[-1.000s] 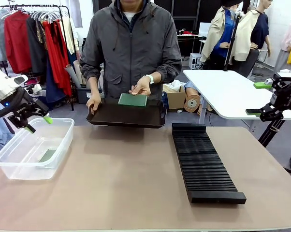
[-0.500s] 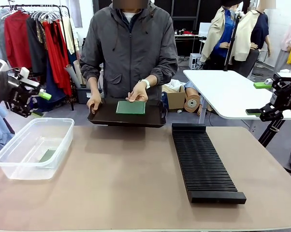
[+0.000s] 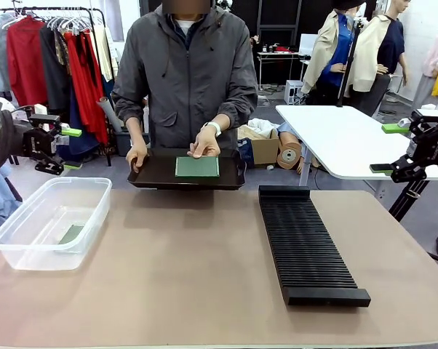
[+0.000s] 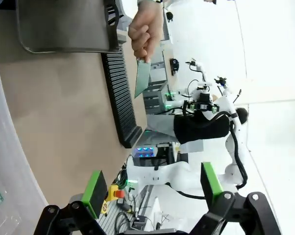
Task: Sort PCBs into racks and boxes based on the side picked up.
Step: Pick up the Blank PCB handed by the Human.
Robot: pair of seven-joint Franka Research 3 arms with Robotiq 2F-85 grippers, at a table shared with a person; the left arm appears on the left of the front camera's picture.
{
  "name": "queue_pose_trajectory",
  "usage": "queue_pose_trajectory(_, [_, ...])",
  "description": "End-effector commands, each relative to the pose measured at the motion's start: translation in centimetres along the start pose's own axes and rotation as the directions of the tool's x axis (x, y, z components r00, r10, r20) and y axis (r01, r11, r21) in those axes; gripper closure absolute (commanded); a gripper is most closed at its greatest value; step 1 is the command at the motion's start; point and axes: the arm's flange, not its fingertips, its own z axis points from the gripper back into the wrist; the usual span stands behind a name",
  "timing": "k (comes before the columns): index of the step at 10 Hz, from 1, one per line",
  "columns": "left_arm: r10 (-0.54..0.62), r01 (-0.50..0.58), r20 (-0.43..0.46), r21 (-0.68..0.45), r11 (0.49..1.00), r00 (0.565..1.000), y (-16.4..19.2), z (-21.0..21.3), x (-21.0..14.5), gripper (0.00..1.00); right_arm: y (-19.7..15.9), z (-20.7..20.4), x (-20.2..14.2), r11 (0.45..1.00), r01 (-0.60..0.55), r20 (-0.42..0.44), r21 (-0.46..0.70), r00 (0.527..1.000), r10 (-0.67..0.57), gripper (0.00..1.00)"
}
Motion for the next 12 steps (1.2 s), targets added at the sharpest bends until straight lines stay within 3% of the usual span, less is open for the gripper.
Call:
queue_pose_trajectory(1, [-0.026, 0.026, 0.009, -0.034, 0.999, 1.0, -0.12, 0.13, 0.19, 0.0, 0.17, 0.07, -0.13, 1.0, -0.005, -0.005, 0.001, 1.0, 0.005, 0.0])
queue_pose_trajectory(12, [0.002, -0.002, 0.0, -0.01, 1.0, 1.0, 0.31, -0.11, 0.06, 0.0, 0.0, 0.0, 0.0, 1.0, 0.0, 0.0, 0.0, 1.0, 0.0, 0.0])
